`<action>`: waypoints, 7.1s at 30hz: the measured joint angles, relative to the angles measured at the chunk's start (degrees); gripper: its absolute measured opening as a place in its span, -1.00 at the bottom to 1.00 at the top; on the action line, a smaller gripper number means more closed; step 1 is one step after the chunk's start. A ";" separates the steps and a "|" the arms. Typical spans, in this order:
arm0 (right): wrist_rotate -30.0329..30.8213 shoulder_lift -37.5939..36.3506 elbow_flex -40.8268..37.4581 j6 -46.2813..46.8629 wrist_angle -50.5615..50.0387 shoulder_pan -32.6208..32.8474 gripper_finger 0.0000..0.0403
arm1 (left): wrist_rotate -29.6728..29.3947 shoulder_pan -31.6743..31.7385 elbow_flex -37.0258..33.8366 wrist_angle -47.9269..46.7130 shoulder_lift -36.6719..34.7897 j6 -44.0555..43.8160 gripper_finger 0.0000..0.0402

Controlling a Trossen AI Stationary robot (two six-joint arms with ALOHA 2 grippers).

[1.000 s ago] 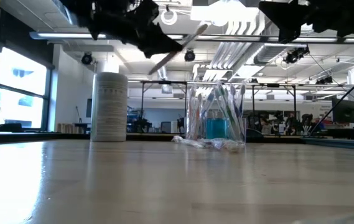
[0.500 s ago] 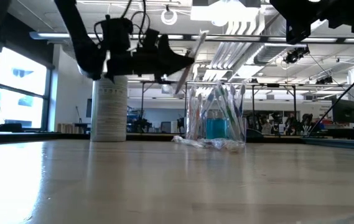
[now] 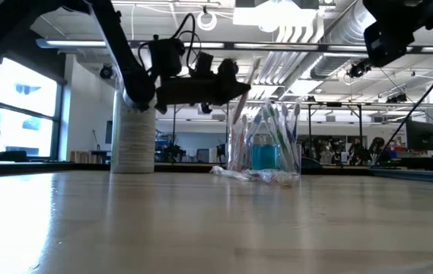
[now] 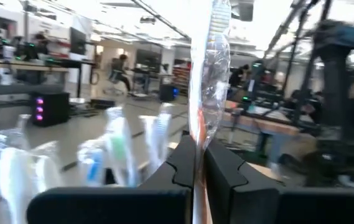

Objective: Pick & Place toothbrushing station
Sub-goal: Put the orange toothbrush into the transparent organizer, then put the green toothbrush into the transparent organizer

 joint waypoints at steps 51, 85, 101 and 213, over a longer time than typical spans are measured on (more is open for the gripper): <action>0.26 10.53 0.04 -3.57 14.64 0.29 0.27 | -7.00 2.36 10.64 -10.14 11.39 -5.34 -0.93; 0.13 10.49 0.04 -3.44 14.11 0.38 0.27 | -1.17 2.20 10.64 -8.05 9.74 -10.71 0.03; -0.07 10.49 0.04 -2.96 14.10 1.65 0.27 | 16.30 0.89 10.53 -13.78 0.86 -2.02 0.03; 1.69 10.51 3.08 -18.57 15.48 -8.77 0.27 | -7.78 -40.09 -2.39 -52.98 -29.08 15.89 -0.98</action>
